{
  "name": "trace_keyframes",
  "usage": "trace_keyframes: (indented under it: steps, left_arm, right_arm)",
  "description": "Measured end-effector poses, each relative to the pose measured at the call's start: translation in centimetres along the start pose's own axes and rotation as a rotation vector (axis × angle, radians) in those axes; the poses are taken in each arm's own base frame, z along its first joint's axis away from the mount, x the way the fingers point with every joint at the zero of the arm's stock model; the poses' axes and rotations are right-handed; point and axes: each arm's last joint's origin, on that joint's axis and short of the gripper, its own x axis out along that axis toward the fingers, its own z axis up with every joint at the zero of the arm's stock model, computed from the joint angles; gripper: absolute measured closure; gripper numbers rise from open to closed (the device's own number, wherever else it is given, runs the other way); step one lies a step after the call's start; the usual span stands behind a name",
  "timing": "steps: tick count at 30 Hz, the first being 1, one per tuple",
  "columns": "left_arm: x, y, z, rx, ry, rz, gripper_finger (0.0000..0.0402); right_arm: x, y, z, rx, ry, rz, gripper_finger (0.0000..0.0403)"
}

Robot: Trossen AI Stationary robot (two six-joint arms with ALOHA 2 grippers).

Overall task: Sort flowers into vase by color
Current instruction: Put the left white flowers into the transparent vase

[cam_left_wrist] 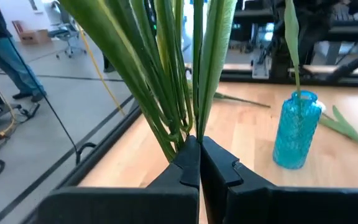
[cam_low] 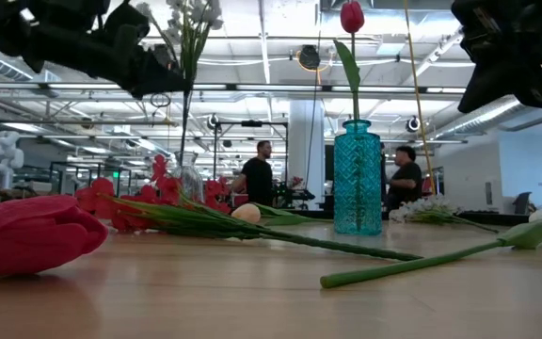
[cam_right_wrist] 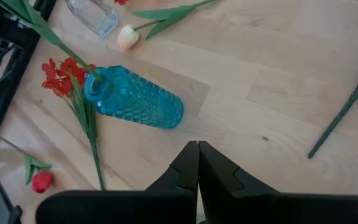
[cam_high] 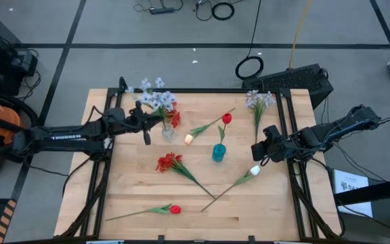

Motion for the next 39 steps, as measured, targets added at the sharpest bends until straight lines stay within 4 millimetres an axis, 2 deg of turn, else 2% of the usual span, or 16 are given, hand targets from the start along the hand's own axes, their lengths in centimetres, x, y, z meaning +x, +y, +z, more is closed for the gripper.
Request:
trace_keyframes:
  steps: [4, 8, 12, 19, 29, 35, 39]
  left_arm:
    - [-0.2, -0.2, -2.1, -0.008, -0.051, 0.005, 0.0402]
    - [-0.6, -0.3, -4.1, -0.052, -0.025, 0.023, 0.0402]
    - [-0.8, -0.4, -5.2, -0.110, 0.006, 0.030, 0.0397]
    - [-0.8, -0.3, -5.2, -0.112, 0.006, 0.059, 0.0359]
    - [-0.8, -0.5, -5.4, -0.182, 0.026, 0.012, 0.0265]
    - [-0.8, -0.9, -5.9, -0.267, 0.116, -0.083, 0.0258]
    - [-0.6, -1.5, -5.5, -0.264, 0.236, -0.111, 0.0258]
  right_arm:
    - [0.0, 0.1, 0.0, 0.006, -0.001, 0.011, 0.0403]
    - [0.0, 0.2, 0.0, 0.011, -0.002, 0.021, 0.0403]
    - [0.0, 0.4, 0.0, 0.018, -0.004, 0.034, 0.0403]
    - [0.0, 0.5, 0.1, 0.022, -0.008, 0.041, 0.0403]
    - [0.1, 0.5, 0.0, -0.010, 0.002, 0.038, 0.0403]
    - [-0.2, 0.3, 0.1, -0.026, 0.015, 0.042, 0.0403]
    - [-0.3, 0.0, 0.1, -0.061, 0.035, 0.029, 0.0403]
